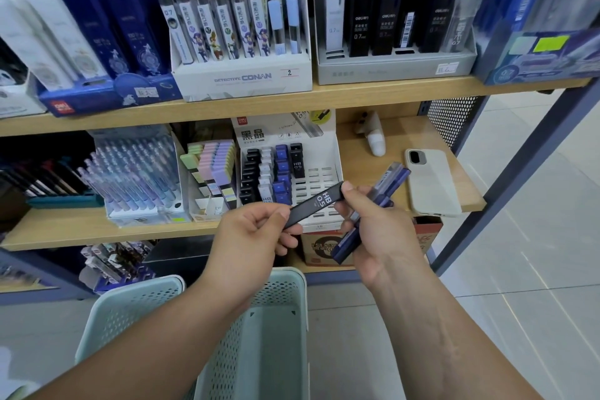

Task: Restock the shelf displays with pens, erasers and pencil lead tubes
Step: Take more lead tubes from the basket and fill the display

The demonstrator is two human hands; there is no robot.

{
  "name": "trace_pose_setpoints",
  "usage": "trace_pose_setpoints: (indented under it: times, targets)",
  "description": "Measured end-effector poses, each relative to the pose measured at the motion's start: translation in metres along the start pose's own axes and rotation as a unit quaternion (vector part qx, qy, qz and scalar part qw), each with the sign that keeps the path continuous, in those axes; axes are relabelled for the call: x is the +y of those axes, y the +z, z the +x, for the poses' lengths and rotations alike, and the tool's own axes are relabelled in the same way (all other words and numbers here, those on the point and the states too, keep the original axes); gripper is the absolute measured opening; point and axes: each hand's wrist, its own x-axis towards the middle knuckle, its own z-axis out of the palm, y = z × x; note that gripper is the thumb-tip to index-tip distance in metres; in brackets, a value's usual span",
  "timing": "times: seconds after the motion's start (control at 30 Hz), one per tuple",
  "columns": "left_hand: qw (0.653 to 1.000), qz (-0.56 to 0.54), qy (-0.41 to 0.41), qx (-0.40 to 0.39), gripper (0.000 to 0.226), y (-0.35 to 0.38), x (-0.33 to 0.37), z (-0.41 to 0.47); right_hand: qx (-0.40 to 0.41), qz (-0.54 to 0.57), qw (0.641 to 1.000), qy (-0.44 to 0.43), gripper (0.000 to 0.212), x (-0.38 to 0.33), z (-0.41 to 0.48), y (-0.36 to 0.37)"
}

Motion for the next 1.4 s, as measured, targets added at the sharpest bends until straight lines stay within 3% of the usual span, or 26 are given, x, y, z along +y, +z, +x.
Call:
trace_pose_setpoints:
  times: [0.3,0.37,0.47,0.6,0.67,0.8,1.0,1.1,1.4]
  targets:
    - [0.998,-0.001,-0.024,-0.062,0.014,0.003,-0.001,0.002,0.001,-0.030,0.999,-0.044,0.022,-0.003,0.001,-0.002]
    - [0.997,0.009,0.000,-0.073,0.008,0.003,0.000,0.007,-0.025,-0.085,0.995,-0.047,0.024,-0.003,0.000,-0.002]
    - [0.989,0.054,0.058,-0.127,0.026,0.003,0.003,0.021,-0.081,-0.133,0.988,-0.023,0.025,0.001,-0.004,-0.001]
    - [0.949,0.193,0.137,-0.210,0.029,0.001,0.010,0.042,-0.068,-0.127,0.989,-0.016,0.023,0.003,-0.003,-0.004]
    - [0.945,0.210,0.151,-0.199,0.024,0.002,0.014,0.051,-0.046,-0.121,0.991,-0.025,0.020,0.003,0.000,-0.005]
    - [0.949,0.237,0.187,-0.089,0.021,0.005,0.030,0.074,-0.010,-0.091,0.995,-0.029,0.016,0.000,0.006,-0.008]
    - [0.925,0.307,0.224,0.008,0.020,0.009,0.039,0.118,-0.022,-0.087,0.996,-0.016,0.016,0.000,0.009,-0.011]
    - [0.899,0.375,0.227,0.010,0.014,0.011,0.035,0.133,-0.021,-0.087,0.996,-0.014,0.014,0.000,0.011,-0.008]
    - [0.886,0.427,0.178,-0.028,0.012,0.012,0.033,0.149,-0.022,-0.085,0.996,-0.008,0.013,0.000,0.012,-0.006]
